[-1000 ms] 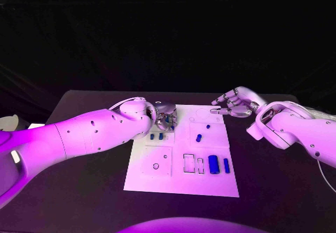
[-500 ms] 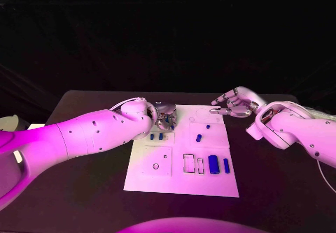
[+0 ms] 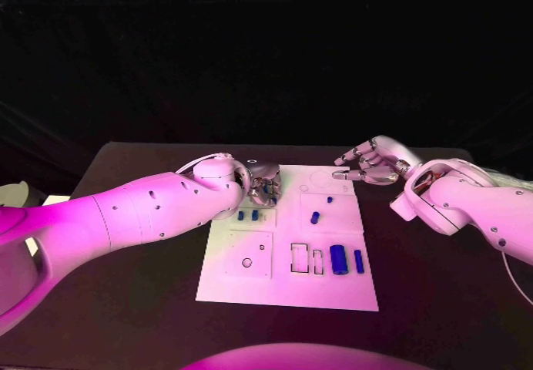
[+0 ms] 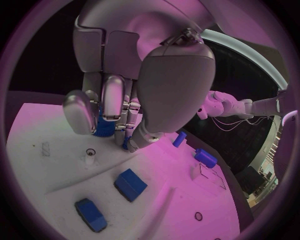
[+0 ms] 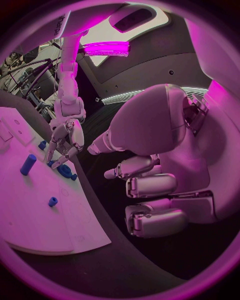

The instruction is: Assemble the parts on the task board

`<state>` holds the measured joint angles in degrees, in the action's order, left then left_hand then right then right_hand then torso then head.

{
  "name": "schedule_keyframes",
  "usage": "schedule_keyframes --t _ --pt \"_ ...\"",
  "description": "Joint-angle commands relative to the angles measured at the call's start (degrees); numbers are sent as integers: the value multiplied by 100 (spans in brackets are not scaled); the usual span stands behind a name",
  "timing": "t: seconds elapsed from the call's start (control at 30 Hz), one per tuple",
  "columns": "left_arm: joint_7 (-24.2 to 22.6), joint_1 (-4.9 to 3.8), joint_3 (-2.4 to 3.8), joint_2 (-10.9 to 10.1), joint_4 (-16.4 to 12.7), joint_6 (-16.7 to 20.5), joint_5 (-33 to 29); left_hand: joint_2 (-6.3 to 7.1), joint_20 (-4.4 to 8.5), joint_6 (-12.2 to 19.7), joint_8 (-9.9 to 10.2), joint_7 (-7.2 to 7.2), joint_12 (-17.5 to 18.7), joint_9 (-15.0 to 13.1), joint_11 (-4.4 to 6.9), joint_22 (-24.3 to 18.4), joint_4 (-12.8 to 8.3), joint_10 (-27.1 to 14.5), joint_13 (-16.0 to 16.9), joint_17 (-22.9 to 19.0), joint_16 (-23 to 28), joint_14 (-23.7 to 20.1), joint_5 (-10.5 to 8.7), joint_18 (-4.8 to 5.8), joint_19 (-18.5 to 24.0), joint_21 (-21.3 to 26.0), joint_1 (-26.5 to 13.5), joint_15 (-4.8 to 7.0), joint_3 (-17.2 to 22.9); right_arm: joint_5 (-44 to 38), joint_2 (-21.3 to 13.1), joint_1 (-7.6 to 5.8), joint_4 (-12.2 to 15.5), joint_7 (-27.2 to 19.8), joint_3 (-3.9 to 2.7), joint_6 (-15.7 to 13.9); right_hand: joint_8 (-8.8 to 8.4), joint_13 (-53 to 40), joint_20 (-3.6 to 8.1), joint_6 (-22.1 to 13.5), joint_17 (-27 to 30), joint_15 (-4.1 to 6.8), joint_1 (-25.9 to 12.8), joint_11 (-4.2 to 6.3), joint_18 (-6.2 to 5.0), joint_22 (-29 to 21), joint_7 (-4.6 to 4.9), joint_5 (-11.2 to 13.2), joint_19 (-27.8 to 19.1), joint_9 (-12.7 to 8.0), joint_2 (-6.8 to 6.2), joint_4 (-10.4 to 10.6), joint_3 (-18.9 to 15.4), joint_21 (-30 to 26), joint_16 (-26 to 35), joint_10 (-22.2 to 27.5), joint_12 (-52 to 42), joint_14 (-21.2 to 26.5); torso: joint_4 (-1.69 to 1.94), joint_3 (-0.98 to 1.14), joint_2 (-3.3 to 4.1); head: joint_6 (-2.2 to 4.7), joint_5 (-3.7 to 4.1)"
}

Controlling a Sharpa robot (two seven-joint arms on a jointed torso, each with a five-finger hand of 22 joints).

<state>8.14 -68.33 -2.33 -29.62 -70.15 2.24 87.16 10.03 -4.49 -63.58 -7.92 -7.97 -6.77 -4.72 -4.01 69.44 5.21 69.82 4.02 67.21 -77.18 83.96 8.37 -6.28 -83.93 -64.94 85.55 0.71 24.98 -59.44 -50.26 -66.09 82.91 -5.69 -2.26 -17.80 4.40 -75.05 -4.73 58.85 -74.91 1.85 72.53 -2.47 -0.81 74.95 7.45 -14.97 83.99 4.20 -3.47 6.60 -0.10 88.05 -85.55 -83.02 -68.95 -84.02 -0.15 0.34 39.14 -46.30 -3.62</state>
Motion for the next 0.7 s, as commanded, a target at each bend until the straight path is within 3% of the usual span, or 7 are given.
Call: schedule_keyframes --t 0.03,0.4,0.7 --pt "31 49 -27 8 25 -177 39 -50 22 -80 25 -1 46 4 13 17 -51 68 13 1 -44 227 -21 119 -141 -27 24 48 99 -11 -1 4 7 -47 0 71 13 -312 21 -3 -662 -14 40 8 -23 1090 -7 -53 347 5 27 -20 -29 -22 22 18 -16 -420 4 1 0 -4 -3" --pt "-96 55 24 -143 -165 349 -113 13 15 -159 120 -24 223 26 -3 95 -246 166 11 -30 -91 218 56 126 -124 -88 -132 34 450 -11 0 4 5 -56 0 57 13 -312 21 -3 -662 -14 40 8 -23 1090 -7 -53 347 5 27 -20 -29 -22 22 18 -16 -420 6 1 -5 16 4" --pt "-104 31 152 -439 -480 575 -403 55 6 -165 156 -35 274 33 -14 109 -295 170 9 -45 -102 213 67 126 -116 -93 -202 24 532 -11 -9 4 1 -55 0 51 13 -312 21 -3 -662 -14 40 8 -23 1090 -7 -53 347 5 27 -20 -29 -22 22 18 -16 -420 12 6 -11 48 0"
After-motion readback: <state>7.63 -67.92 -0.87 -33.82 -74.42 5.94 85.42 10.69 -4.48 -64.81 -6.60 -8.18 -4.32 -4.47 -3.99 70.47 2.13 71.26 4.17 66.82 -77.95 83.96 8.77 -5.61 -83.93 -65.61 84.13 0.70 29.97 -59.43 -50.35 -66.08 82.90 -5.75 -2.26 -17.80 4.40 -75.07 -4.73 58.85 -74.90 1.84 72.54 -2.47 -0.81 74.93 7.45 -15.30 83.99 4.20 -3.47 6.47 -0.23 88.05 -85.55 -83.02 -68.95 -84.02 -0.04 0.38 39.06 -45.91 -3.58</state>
